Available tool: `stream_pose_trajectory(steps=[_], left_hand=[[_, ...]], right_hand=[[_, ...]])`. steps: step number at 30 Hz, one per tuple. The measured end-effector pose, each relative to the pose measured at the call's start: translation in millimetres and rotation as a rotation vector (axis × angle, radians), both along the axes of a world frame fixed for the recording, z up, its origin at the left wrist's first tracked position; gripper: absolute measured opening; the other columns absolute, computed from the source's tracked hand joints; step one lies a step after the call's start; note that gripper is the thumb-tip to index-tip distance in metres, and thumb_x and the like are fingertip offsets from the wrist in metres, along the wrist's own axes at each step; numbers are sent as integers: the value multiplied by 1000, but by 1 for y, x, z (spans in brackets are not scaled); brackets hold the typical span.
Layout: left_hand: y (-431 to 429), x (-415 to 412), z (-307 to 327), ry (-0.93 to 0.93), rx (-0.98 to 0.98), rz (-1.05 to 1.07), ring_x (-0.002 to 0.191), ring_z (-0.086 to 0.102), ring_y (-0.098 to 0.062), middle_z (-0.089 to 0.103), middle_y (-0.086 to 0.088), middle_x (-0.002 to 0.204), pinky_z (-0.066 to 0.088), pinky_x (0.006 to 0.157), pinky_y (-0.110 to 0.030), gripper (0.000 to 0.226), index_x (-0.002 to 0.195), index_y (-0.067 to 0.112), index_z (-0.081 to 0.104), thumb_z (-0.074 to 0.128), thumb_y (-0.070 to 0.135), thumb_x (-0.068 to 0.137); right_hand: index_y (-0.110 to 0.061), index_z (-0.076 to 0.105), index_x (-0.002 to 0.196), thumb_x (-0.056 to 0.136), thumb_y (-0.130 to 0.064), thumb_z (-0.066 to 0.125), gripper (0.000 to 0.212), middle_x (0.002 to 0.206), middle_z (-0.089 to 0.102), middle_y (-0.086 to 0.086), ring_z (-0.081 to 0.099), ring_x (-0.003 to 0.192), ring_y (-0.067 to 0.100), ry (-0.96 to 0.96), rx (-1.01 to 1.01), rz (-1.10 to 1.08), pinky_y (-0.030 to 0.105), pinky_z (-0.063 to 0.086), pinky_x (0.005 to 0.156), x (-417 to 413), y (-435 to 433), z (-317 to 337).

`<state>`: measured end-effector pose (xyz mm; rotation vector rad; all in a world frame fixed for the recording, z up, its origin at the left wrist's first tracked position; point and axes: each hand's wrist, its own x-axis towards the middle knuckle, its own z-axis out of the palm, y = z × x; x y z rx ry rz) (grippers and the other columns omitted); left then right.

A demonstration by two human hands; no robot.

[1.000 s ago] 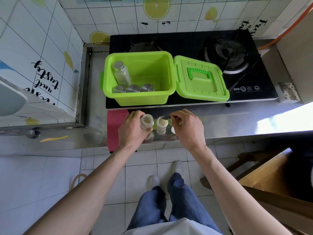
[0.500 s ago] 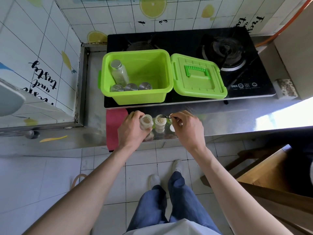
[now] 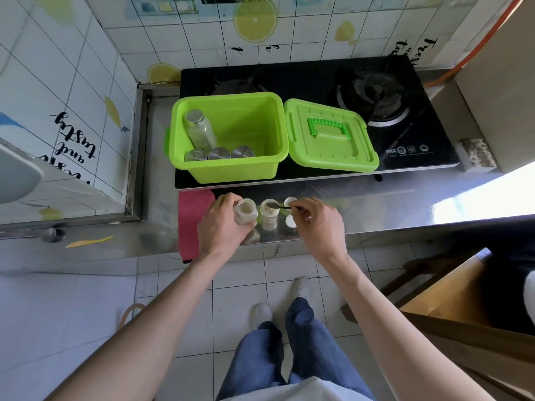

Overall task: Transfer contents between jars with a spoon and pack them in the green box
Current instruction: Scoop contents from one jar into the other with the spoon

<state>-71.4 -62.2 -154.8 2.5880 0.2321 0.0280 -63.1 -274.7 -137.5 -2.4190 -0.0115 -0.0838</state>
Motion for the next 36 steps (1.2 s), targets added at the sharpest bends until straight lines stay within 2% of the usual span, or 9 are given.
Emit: stream_pose_trajectory(steps=[2,5,8,10,14,19,30,33,36], left_hand=[[-1,0,2,-2,-3,7,91,63,-15,63,15,103,53,68,-35,46,107,34,57,86,49,74],[-2,-2,5,-15,-22,24,90,62,-13,63,15,101,50,66,-33,45,105,35,57,85,49,73],[-1,-7,6,-14,-27,40,90,61,-11,63,15,101,51,66,-33,44,105,35,57,84,49,74],[1,-12,7,-9,-32,60,90,61,-11,63,15,101,53,68,-35,43,105,34,58,84,48,74],[7,-21,10,-10,-27,103,86,58,-9,62,16,96,45,63,-30,40,103,33,59,84,47,74],[19,-31,11,-8,-19,153,87,56,-10,62,17,97,43,66,-30,41,104,33,60,85,45,73],[29,-48,6,-16,-2,195,86,57,-9,64,15,97,48,68,-32,41,103,34,60,85,44,72],[30,-50,5,-12,4,190,85,56,-9,64,15,96,45,67,-31,42,104,32,60,86,43,72],[31,-51,5,-14,12,178,85,55,-8,64,16,95,42,66,-30,43,104,31,61,87,41,72]], right_hand=[[-26,79,98,91,-20,69,14,85,77,-10,71,74,11,50,129,-74,34,59,66,1,-4,1],[-22,80,95,88,-10,71,17,77,78,-9,71,68,5,221,487,-209,32,59,68,3,-11,6],[-5,76,102,89,-4,71,13,89,80,8,75,72,16,446,819,-301,31,60,72,1,-10,11],[1,66,103,93,-2,68,11,93,80,13,77,76,23,545,934,-298,31,63,75,-2,-2,12],[-9,55,97,99,-4,61,8,96,80,12,78,73,21,688,995,-236,24,59,63,-11,23,8],[-7,53,104,102,-5,58,6,102,79,16,78,71,20,862,1030,-221,20,55,52,-22,54,-9],[-12,53,93,102,-6,56,12,84,78,6,75,59,11,944,1001,-361,17,51,45,-7,90,-45],[-12,55,96,102,-8,57,7,87,79,7,76,63,12,947,971,-380,18,55,51,-6,93,-53],[-10,56,94,100,-8,61,8,92,79,11,75,64,14,949,967,-390,18,53,48,-6,94,-56]])
